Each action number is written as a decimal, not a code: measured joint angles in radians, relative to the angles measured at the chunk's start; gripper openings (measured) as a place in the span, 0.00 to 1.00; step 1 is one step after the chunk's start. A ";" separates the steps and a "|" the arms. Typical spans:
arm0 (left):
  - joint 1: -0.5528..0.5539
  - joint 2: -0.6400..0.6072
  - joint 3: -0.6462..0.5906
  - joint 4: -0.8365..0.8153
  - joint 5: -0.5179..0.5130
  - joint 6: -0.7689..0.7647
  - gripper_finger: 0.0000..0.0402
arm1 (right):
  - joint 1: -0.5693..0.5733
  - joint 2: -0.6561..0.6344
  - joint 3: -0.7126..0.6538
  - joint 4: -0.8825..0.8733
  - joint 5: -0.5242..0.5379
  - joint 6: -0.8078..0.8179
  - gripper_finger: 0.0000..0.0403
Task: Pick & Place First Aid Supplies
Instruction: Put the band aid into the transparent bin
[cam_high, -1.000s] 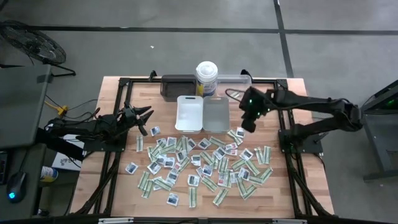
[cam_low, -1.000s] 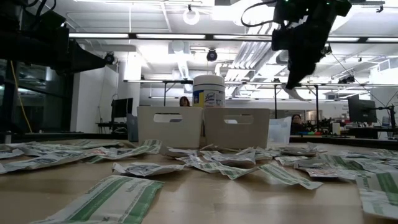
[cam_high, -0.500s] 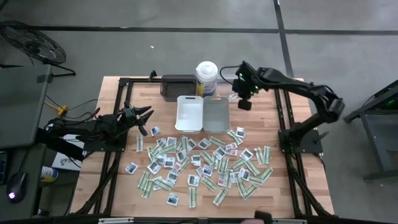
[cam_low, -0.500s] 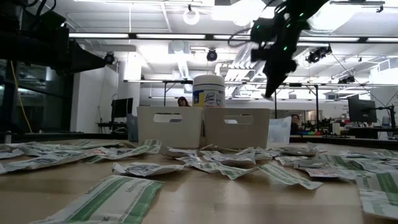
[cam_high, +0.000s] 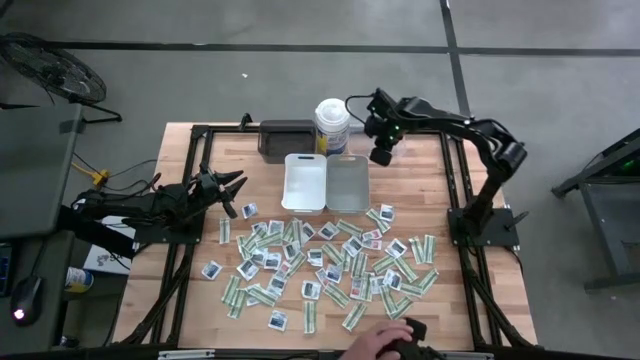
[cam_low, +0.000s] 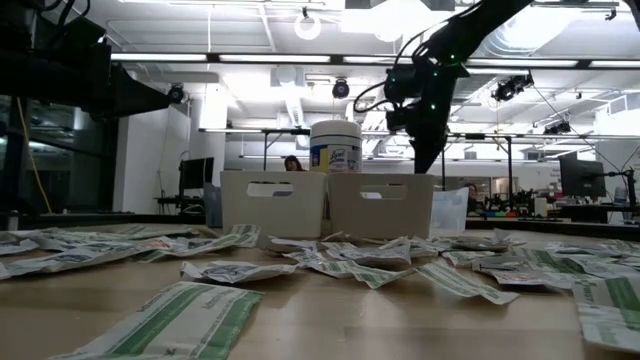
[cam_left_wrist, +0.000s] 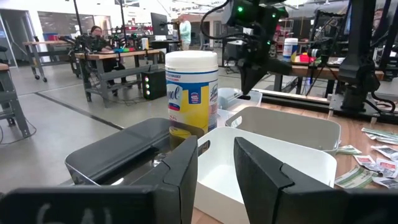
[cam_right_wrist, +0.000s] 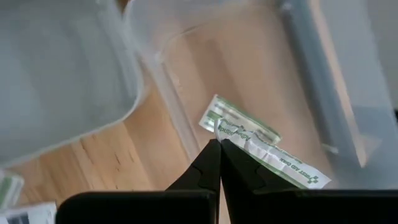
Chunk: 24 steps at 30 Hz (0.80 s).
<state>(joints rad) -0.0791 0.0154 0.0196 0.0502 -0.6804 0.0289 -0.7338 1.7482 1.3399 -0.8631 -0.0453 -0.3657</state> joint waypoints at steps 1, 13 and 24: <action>0.000 0.000 0.000 0.000 0.000 0.000 0.25 | -0.002 0.004 0.000 -0.001 -0.010 -0.035 0.00; 0.000 0.000 0.000 0.000 0.000 0.000 0.25 | -0.066 0.048 0.000 0.006 0.070 -0.337 0.00; 0.000 0.000 0.000 0.000 0.000 0.000 0.25 | -0.084 0.061 0.000 -0.012 0.066 -0.376 0.00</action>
<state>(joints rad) -0.0788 0.0154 0.0196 0.0502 -0.6804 0.0292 -0.8181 1.8093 1.3396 -0.8750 0.0208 -0.7418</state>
